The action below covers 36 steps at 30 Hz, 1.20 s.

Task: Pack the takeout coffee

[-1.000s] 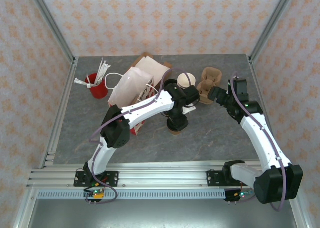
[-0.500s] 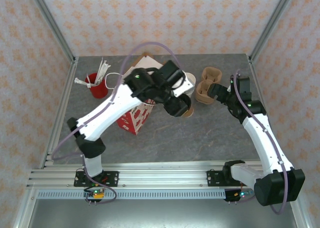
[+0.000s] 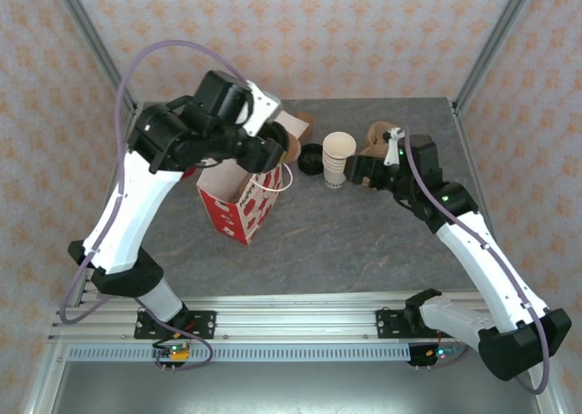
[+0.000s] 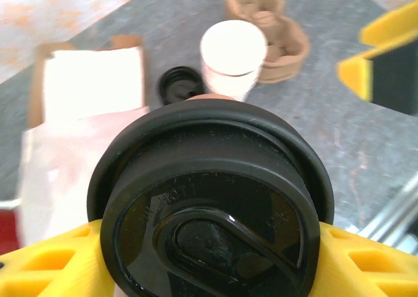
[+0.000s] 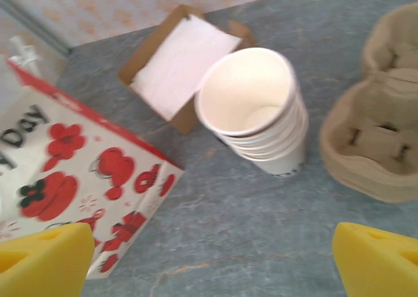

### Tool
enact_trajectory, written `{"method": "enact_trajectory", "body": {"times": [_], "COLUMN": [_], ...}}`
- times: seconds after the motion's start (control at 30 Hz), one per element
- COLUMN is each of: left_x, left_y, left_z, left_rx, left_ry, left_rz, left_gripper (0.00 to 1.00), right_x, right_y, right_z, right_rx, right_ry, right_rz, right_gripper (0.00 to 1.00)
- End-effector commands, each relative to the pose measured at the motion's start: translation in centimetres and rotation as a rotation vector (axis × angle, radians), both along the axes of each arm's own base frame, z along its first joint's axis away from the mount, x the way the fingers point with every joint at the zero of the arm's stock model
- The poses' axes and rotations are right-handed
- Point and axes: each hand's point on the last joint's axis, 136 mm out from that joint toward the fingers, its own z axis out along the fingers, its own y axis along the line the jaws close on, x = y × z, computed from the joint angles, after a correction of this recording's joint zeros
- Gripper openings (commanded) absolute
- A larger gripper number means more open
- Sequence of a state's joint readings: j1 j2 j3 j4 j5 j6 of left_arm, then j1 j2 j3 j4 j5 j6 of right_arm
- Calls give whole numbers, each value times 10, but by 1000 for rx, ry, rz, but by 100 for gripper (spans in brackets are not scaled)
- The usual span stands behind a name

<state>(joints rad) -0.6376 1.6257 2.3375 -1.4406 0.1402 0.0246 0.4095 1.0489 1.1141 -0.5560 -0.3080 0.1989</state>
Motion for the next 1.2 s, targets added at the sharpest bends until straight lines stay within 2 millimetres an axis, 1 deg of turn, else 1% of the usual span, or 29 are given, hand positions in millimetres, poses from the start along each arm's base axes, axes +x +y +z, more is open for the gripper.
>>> {"method": "enact_trajectory", "body": {"times": [0.0,0.07,0.13,0.17,0.3,0.47,0.53,0.67,0.83,1.03,1.17], "left_x": [-5,-3,-3,-4,-9,-12,-12,-10,-5,-1,3], "left_y": [50,69,82,86,92,93,93,94,87,84,86], "left_z": [-1,-7,-16,-21,-46,-74,-86,-105,-115,-128,-139], "left_rx": [68,92,111,118,158,199,213,221,211,229,265], "left_ry": [12,30,56,72,146,232,277,355,414,465,490], "left_rz": [144,210,251,265,281,274,268,263,255,259,272], "left_gripper": [53,53,53,53,53,53,53,53,51,50,50], "right_x": [2,3,4,4,6,4,5,1,3,4,5], "right_y": [24,36,45,49,58,63,70,79,80,78,78], "right_z": [22,20,16,14,9,8,-2,-7,-13,-16,-20], "right_rx": [3,-12,-23,-26,-38,-37,-36,-25,-39,-50,-54], "right_ry": [-75,-74,-70,-66,-50,-51,-30,-26,-20,-21,-10], "right_rz": [79,111,131,140,167,197,226,281,282,270,266], "right_gripper": [94,94,94,94,94,94,94,94,94,94,94]}}
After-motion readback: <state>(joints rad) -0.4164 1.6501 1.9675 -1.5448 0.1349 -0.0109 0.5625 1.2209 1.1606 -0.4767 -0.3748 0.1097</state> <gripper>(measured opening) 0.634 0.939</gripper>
